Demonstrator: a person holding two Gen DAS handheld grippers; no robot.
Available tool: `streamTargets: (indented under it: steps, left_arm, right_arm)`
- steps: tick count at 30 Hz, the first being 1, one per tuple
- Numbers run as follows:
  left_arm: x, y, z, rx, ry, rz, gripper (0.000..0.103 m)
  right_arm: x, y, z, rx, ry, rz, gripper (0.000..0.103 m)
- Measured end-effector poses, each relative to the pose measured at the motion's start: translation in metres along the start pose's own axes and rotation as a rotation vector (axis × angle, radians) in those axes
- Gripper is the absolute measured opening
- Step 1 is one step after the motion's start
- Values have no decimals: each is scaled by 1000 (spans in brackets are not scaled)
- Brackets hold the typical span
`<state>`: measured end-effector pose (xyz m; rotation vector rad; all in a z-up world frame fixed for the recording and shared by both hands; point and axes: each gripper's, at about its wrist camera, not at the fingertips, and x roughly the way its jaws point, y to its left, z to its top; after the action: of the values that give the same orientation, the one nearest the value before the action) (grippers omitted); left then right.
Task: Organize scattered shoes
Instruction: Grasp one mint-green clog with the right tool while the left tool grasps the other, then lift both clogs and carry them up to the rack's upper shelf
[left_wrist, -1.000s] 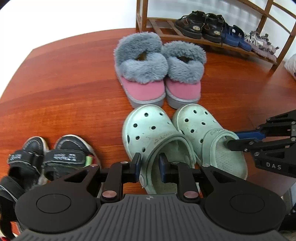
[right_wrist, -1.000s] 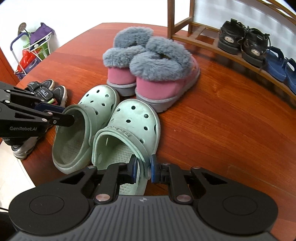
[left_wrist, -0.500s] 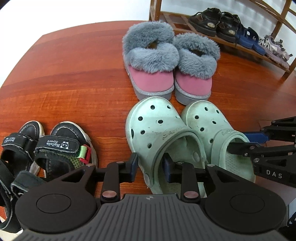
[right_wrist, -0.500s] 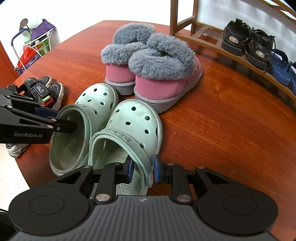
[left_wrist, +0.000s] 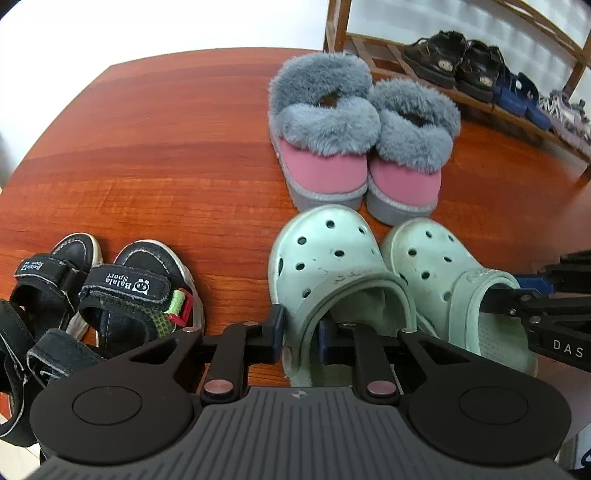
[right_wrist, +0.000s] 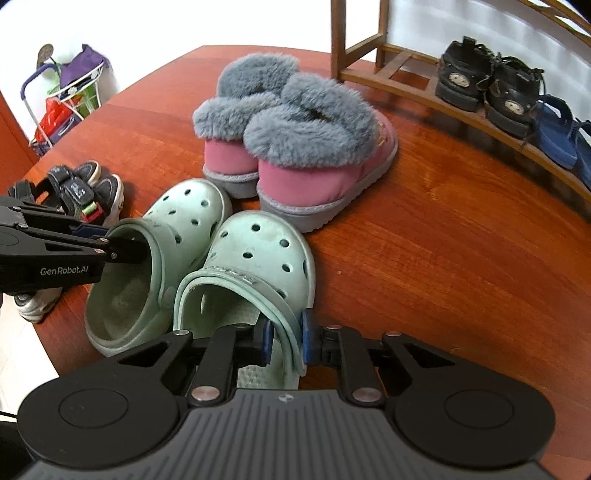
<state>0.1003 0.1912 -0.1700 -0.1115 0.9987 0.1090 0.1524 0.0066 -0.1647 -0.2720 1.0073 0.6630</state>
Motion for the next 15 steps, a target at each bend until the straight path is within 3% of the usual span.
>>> streamTargets:
  steps: [15]
  left_arm:
    - [-42,-27,24,50,-25,-76,20]
  right_arm:
    - [-66,-27,-5,130,-45,-80,13]
